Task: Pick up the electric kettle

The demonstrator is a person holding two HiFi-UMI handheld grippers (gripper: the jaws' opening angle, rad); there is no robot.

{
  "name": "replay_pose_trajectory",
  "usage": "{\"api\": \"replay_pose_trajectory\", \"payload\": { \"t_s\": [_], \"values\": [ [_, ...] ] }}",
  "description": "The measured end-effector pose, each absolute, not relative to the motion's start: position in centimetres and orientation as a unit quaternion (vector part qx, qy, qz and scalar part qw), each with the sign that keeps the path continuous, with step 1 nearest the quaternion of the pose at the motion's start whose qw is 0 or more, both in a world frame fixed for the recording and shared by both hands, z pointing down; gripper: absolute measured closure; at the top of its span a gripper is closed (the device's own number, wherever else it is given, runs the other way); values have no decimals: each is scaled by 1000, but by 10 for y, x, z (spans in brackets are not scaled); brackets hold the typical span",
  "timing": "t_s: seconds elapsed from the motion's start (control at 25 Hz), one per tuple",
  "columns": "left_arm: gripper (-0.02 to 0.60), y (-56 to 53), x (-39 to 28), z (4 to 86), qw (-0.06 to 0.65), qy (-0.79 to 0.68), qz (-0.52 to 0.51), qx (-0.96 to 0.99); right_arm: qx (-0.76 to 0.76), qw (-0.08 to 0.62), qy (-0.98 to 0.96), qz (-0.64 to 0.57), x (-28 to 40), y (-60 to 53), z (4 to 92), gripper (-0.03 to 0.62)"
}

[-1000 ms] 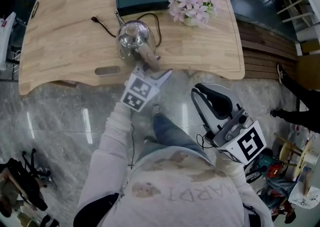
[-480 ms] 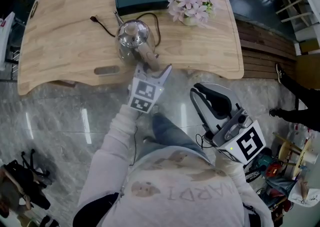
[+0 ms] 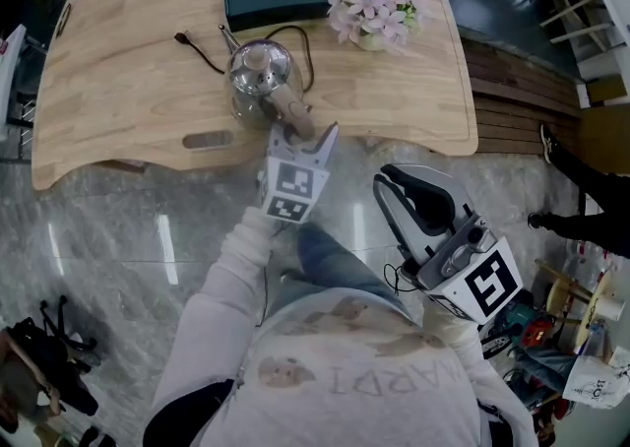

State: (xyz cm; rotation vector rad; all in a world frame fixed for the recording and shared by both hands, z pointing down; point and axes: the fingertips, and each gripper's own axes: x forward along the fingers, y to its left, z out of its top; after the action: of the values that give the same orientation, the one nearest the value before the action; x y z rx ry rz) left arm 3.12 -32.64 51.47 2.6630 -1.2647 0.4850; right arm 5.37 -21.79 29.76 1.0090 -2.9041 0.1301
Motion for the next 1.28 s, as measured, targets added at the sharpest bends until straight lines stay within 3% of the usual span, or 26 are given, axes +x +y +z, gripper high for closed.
{"api": "replay_pose_trajectory", "payload": {
  "t_s": [0.12, 0.28, 1.28],
  "values": [
    [379, -329, 31, 517, 70, -431, 162, 885, 330, 32, -943, 42, 54, -220, 298, 551],
    [457, -334, 25, 517, 63, -447, 165, 877, 330, 34, -942, 43, 54, -221, 299, 551],
    [482, -333, 20, 488, 8, -420, 152, 895, 324, 39, -945, 33, 56, -210, 297, 551]
  ]
}}
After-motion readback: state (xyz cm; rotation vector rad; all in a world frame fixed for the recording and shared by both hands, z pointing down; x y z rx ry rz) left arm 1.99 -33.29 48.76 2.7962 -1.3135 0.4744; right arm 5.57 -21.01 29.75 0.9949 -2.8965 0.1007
